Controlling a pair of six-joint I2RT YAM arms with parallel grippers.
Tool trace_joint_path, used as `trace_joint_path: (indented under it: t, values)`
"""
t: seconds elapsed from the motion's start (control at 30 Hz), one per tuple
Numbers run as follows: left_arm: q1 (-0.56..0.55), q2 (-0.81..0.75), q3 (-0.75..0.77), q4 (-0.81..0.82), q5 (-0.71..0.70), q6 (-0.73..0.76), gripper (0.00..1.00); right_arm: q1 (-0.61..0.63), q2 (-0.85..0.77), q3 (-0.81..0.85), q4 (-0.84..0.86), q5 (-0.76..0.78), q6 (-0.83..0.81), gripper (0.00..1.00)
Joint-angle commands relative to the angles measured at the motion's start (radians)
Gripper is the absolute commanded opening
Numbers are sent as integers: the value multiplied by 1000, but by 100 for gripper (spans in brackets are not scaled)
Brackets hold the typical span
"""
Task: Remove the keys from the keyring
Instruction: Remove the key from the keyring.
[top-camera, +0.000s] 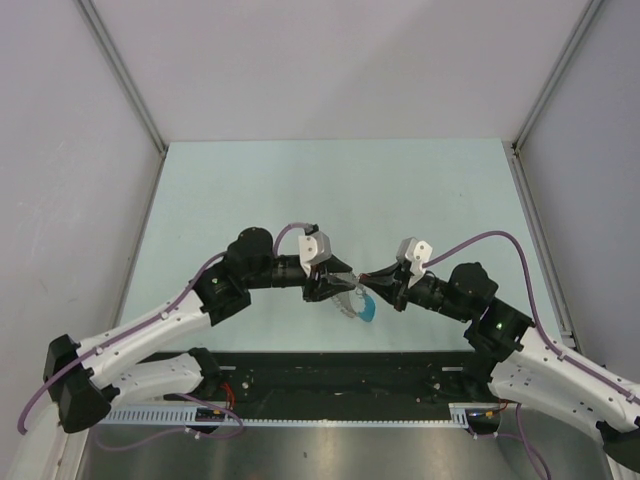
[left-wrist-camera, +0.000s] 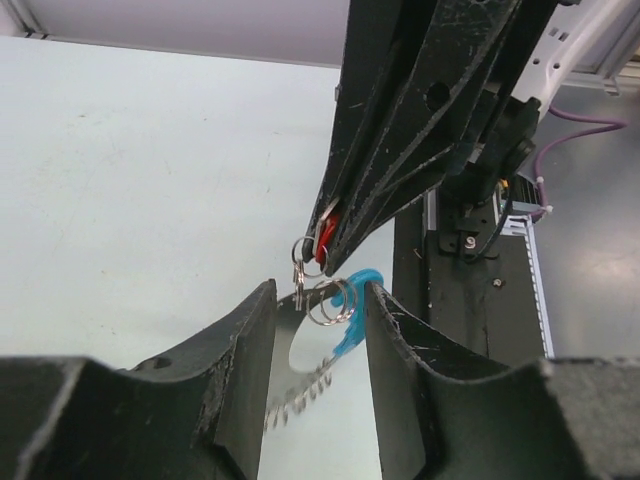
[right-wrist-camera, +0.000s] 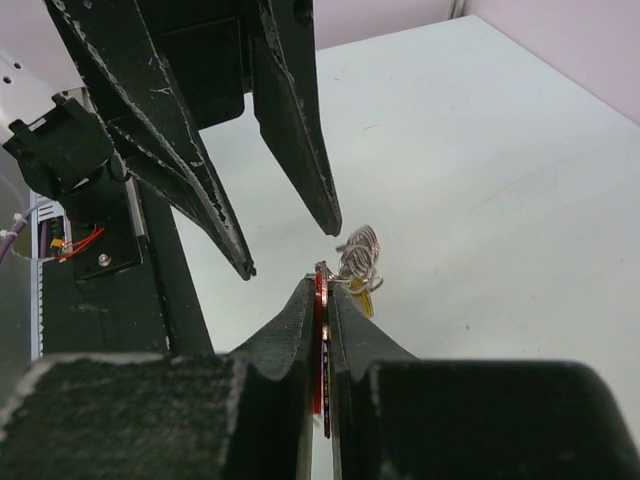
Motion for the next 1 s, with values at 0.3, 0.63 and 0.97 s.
trace_joint_path:
  t: [0.3,0.63,0.97]
  values:
    - [-36,60,54,-9,-105,51,41,21,-10,60,75,28,25,0]
    - [-69,106,100,-31,-110,88,22,37,-19,62,63,37,28,0]
    - [-30,71,46,-2,-64,161,0,40,-62,60,0,82,45,0]
